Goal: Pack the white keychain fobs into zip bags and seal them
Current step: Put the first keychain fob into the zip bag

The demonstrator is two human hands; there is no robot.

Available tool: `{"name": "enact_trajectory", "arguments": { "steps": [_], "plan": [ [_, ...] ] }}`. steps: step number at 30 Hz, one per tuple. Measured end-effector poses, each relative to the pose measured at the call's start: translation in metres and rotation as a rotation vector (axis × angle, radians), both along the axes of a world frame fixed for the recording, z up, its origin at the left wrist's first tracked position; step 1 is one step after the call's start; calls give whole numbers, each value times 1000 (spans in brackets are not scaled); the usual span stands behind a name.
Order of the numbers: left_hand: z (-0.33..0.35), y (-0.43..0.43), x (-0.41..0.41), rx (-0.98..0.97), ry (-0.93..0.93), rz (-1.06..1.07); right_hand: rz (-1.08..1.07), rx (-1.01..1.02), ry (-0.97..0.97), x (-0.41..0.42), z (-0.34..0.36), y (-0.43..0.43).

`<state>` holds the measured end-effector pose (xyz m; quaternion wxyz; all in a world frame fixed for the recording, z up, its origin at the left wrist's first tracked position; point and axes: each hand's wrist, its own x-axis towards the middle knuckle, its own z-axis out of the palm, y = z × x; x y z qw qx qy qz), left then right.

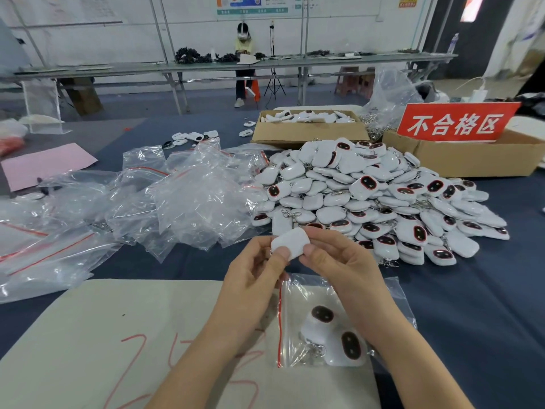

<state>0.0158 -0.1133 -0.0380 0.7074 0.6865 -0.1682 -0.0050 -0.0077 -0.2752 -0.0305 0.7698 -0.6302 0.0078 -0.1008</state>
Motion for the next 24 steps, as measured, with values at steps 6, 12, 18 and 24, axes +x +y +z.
{"name": "enact_trajectory", "arguments": {
  "steps": [6,12,18,24],
  "plan": [
    [-2,2,2,47,-104,117,1,-34,-12,-2,5,1],
    [-2,4,4,38,-105,122,27,-14,-33,-3,8,3],
    [-1,10,8,21,-64,73,118,-3,5,-2,4,6],
    [0,5,3,-24,53,0,144,-104,-90,-5,4,7]
  ]
}}
